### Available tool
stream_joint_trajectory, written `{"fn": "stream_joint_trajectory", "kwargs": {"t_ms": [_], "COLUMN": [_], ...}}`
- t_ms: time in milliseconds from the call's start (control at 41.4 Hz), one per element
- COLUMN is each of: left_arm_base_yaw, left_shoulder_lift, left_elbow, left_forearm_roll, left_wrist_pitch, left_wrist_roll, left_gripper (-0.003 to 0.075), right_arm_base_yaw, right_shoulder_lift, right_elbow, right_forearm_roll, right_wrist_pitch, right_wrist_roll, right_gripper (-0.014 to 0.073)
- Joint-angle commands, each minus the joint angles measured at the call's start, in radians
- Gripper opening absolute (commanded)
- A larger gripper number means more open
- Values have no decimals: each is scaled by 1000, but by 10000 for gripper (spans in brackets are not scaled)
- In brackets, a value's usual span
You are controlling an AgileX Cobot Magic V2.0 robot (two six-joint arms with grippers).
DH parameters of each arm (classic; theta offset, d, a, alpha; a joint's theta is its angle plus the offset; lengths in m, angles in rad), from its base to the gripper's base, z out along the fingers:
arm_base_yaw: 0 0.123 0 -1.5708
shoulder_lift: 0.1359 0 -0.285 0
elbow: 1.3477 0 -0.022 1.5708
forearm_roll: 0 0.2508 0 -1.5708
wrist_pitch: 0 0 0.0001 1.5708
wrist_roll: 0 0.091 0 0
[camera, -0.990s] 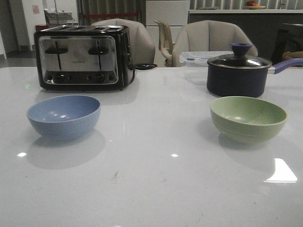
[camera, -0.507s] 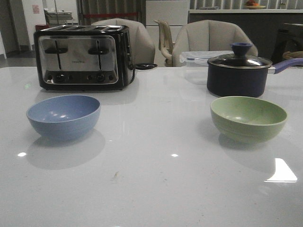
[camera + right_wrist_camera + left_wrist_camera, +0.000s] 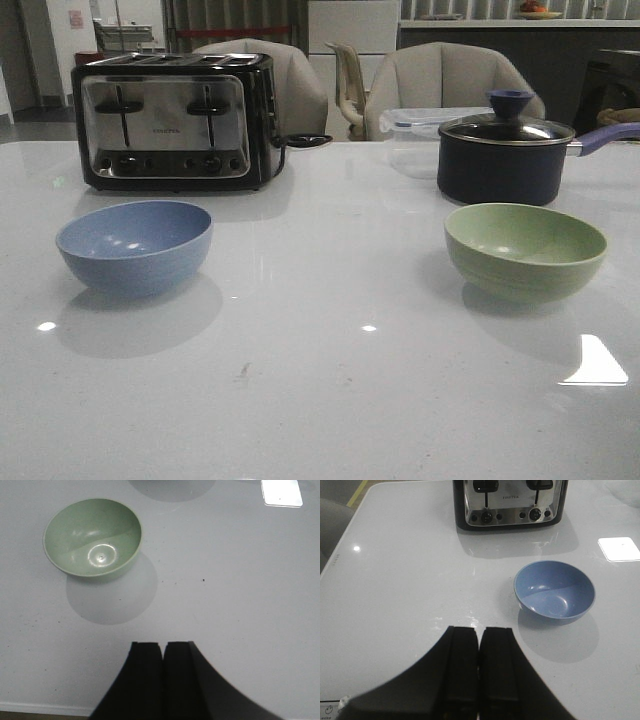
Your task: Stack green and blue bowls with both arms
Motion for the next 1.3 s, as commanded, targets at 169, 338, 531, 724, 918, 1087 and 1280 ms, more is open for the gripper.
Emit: {"fn": "stream_joint_trajectory", "kwargs": {"t_ms": [169, 338, 531, 724, 918, 1087, 1280], "left_arm_base_yaw": [-3, -3, -3, -3, -3, -3, -3], "left_shoulder_lift": [10, 10, 10, 10, 10, 10, 10], "left_elbow": [-28, -28, -28, -28, -28, -28, -28], "left_forearm_roll": [-8, -8, -8, -8, -8, -8, -8], "left_wrist_pitch": [-74, -74, -74, -74, -74, -74, -74], "left_wrist_roll": [-7, -7, -7, -7, -7, -7, -7], "left_gripper": [542, 583, 583, 583, 583, 583, 583], "right_arm_base_yaw": [1, 1, 1, 1, 1, 1, 2], "right_shoulder_lift": [9, 31, 181, 412, 659, 842, 1016], "right_elbow": [-27, -30, -97, -231, -388, -514, -627], "right_forearm_roll": [-17, -16, -1, 61, 96, 110, 119], "right_wrist_pitch": [-73, -92, -80, -47, 2, 3, 2], "right_wrist_roll": [-1, -1, -1, -1, -1, -1, -7], "right_gripper": [554, 600, 600, 600, 600, 600, 584]}}
